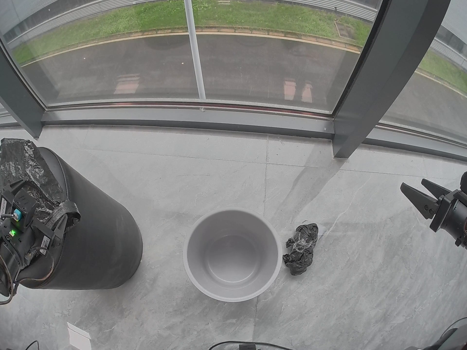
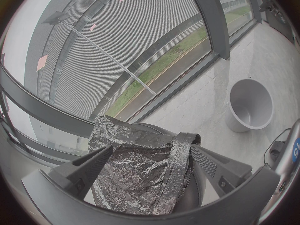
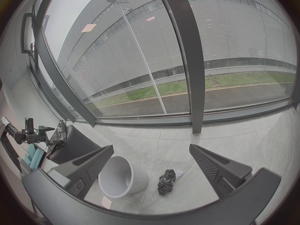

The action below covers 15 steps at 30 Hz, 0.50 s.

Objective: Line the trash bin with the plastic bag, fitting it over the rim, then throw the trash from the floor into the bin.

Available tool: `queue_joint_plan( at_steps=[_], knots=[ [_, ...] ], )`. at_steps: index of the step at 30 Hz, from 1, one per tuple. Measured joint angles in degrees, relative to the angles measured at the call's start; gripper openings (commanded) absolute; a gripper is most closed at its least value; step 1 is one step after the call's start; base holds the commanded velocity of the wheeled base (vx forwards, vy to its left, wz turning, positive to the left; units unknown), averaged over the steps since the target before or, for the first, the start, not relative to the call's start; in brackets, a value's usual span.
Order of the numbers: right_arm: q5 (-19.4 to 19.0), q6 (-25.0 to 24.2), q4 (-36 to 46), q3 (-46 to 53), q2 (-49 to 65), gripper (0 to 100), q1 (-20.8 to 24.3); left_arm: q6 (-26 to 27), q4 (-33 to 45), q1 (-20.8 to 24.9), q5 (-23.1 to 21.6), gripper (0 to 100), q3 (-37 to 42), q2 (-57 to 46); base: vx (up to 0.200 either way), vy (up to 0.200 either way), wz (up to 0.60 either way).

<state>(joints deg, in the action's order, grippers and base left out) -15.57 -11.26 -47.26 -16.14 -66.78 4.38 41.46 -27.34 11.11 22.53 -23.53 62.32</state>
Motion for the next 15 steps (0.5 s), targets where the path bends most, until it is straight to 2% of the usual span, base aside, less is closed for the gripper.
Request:
queue_joint_plan(
  at_steps=[15],
  knots=[
    [-0.1, -1.2, 0.0, -0.3, 0.2, 100, -0.1, 1.8, -4.1, 0.1, 2.7, 100, 2.5, 3.0, 0.0, 0.0, 0.0]
  ],
)
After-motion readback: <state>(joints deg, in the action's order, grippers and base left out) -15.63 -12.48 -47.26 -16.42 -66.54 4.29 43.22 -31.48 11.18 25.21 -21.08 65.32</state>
